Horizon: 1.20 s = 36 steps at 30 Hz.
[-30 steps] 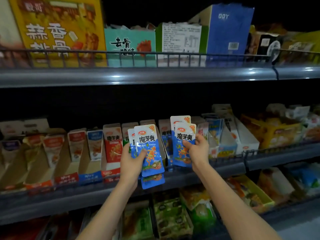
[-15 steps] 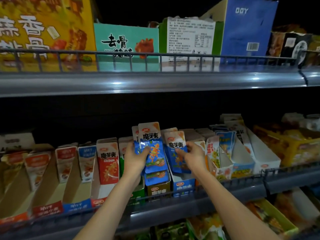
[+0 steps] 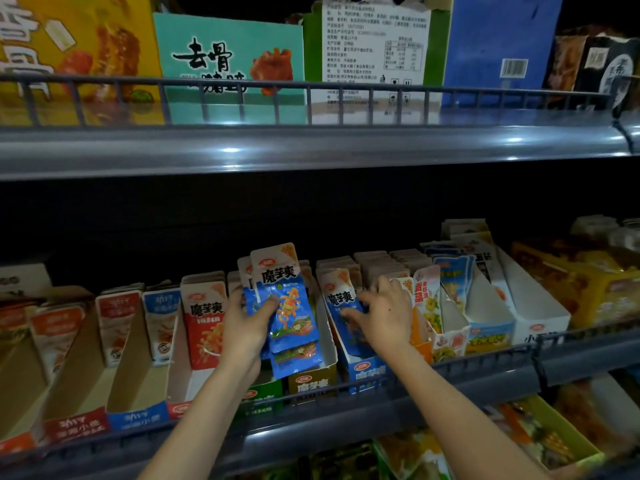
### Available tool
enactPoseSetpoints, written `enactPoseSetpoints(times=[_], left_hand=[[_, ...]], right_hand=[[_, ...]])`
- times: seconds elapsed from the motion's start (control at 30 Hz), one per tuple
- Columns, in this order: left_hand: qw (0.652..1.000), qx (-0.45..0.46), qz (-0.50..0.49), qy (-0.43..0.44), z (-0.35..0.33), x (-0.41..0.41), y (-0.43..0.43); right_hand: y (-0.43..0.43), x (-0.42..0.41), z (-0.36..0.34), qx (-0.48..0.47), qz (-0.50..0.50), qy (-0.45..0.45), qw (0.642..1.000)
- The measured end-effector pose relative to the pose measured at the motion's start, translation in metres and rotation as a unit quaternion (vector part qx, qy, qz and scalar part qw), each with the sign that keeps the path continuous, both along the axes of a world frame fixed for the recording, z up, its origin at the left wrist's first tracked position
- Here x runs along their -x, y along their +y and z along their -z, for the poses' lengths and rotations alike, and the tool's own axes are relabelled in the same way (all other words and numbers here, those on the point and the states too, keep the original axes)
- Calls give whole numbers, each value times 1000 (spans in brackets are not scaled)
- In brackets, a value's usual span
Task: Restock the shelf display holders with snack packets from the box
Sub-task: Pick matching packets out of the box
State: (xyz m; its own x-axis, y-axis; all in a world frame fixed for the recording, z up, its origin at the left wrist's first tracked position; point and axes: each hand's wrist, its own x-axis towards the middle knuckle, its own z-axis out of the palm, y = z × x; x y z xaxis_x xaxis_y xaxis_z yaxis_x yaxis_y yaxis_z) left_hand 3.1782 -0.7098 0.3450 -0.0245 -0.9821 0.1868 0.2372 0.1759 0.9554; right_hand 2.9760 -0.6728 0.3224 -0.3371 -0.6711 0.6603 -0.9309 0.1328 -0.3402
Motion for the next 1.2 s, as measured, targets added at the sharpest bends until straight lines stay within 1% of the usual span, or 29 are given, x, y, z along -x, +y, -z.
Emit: enactPoseSetpoints(times=[0.03, 0.07, 0.1, 0.23, 0.43, 0.5, 0.63, 0.67, 0.77, 0.8, 0.87, 0.93, 1.0, 1.1, 1.2], left_hand=[[1000, -1, 3, 0, 1, 0, 0], [1000, -1, 5, -4, 2, 1, 0], [1000, 0, 7, -6, 2, 1, 1], [1000, 1, 8, -13, 2, 4, 4], [999, 11, 6, -35, 0, 6, 3], [999, 6, 6, -37, -1, 6, 3], [999, 5, 9, -36, -1, 6, 4], [999, 5, 10, -34, -1, 6, 5], [999, 10, 10, -35, -2, 6, 5], [999, 11, 9, -36, -2, 7, 5], [999, 11, 9, -39, -2, 7, 3], [999, 9, 9, -39, -2, 7, 2], [999, 6, 6, -43, -2, 8, 1], [999, 0, 7, -46, -2, 10, 3], [999, 5, 7, -50, -3, 12, 5]], right_hand=[[0, 0, 0, 3, 8, 24, 1000], [-1, 1, 0, 11, 8, 24, 1000], [-2, 2, 1, 13, -5, 10, 1000], [0, 5, 0, -44, -54, -68, 995], [2, 6, -11, -67, -98, -158, 980], [4, 7, -17, -80, -89, -157, 980], [7, 6, -24, -98, -24, -76, 992], [7, 5, -23, -89, -21, -87, 992], [6, 1, -21, -38, -58, -214, 974], [6, 1, -21, -28, -64, -242, 968], [3, 2, -23, -48, -54, -228, 971], [1, 2, -27, -90, -35, -175, 980], [-3, 3, -29, -107, -33, -143, 983], [-3, 1, -31, -105, -27, -118, 987], [-1, 0, -28, -91, -30, -113, 989]])
